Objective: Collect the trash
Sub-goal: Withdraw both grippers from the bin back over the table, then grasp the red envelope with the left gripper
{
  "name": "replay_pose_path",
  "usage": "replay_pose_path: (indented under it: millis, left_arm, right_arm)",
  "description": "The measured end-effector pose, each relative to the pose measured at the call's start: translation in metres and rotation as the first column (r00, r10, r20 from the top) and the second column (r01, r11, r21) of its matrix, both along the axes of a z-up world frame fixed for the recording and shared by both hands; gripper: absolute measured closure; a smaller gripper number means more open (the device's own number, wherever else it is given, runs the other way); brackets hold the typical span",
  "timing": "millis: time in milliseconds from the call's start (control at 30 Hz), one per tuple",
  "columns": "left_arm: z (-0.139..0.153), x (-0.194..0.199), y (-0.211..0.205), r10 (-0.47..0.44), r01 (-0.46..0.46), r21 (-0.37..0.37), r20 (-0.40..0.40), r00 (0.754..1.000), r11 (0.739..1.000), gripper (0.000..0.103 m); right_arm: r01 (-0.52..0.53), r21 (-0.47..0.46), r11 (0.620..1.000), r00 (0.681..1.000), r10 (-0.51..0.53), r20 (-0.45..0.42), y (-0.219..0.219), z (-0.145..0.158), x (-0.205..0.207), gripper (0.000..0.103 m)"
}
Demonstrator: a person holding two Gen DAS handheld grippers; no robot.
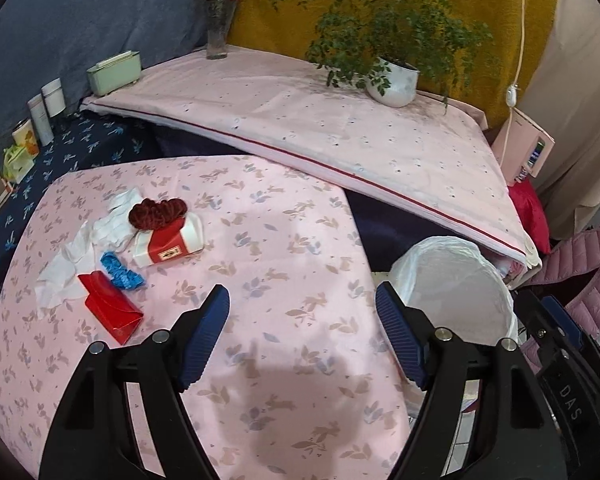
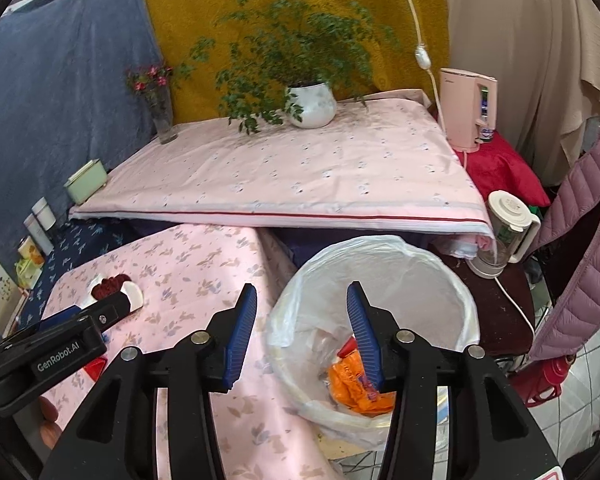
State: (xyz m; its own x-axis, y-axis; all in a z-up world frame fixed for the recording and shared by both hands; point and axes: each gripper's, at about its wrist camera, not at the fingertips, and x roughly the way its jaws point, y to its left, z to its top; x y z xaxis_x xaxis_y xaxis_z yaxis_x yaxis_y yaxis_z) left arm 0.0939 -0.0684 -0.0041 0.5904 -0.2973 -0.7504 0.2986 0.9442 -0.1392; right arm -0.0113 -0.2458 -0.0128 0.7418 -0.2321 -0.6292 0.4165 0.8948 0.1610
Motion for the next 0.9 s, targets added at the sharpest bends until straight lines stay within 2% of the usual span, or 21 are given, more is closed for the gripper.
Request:
replay_pose_path:
  millis: [267,567,833,900]
  left_arm:
    - [-0.032,0.025,0.075,0.165,-0.164,0.014,-0.08,0.983,0.986,0.031]
    - [-0.073,0.051,0.151,0.301,-0.305,0.011,-0.196,0.933,0.952,0.033]
    - [-0.101,0.076,0.179,0.321,-0.338,-0.012,-0.284,0.904,0.941,0.053]
    - [-0.107,0.082,0.183,0.309,-0.33,-0.02,-0.302,0.902,0.944,0.065]
  right_arm:
    - [-0.096,0.005,0.995,0.995,0.096,-0.033,0.049,-0.011,0.029,0.057]
    - [-0.187,0.017,0.982,0.979,0.188,-0.083,0.104,-0.033,0.059,0.057]
    - [-0.242,0.021,0.97,0.961,0.243,-0.133,0.143,-0.051,0.084,0.057]
    - [-0.252,0.025,0.967,0.957,0.253,-0.144,0.151,-0.056,0.091,0.057]
